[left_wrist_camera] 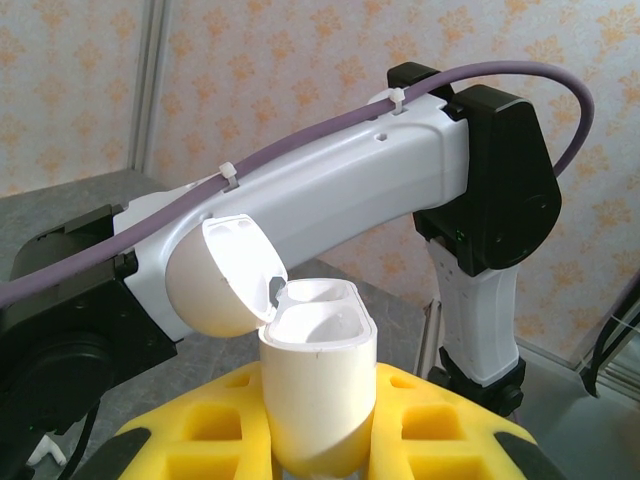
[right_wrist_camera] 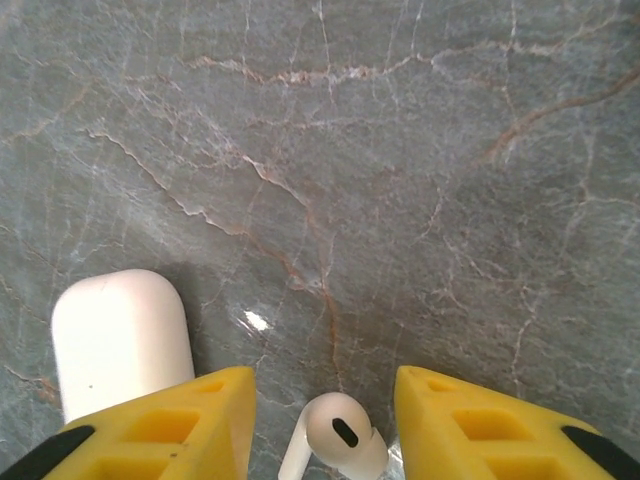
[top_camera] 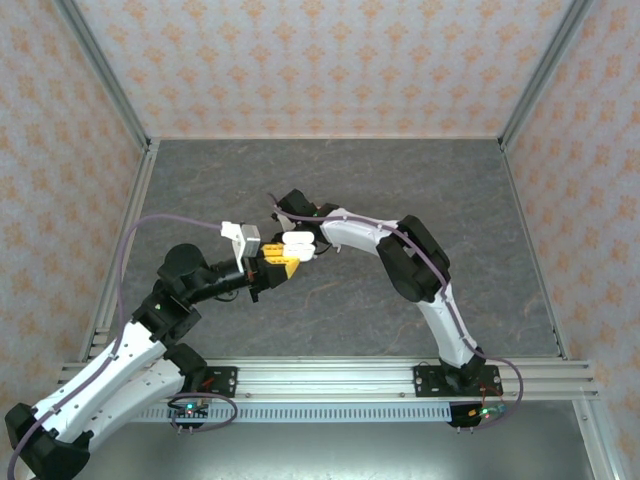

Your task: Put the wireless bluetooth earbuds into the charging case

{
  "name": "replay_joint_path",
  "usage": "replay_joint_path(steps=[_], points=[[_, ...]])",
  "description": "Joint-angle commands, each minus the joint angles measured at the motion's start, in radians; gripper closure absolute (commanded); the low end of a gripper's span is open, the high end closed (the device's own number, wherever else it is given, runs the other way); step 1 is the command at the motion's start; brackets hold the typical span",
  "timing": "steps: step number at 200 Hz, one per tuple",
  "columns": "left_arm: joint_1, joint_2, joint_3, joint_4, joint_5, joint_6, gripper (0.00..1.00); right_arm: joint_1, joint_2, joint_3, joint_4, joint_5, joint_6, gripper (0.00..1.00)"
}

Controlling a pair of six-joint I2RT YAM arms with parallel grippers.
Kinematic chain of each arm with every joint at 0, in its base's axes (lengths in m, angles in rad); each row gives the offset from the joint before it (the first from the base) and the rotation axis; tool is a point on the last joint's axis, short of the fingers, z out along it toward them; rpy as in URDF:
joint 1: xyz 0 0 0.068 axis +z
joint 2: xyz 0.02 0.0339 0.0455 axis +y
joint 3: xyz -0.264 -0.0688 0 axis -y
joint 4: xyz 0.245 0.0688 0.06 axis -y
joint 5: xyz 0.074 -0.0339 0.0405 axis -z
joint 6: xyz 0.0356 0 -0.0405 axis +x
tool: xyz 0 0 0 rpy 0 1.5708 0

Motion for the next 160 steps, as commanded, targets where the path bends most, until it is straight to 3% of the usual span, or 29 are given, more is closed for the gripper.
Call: replay_joint_path(steps=[1,160], points=[[-0.005,0.001,0.004,0.017,0.027,0.025,1.0,0.013,0.017,0.011,-0.061,-0.012,-0.027,0.6],[-0.005,0.006,0.005,0.008,0.022,0.028,1.0,0.023,-0.047,-0.079,-0.056,-0.013,-0.056,0.78]])
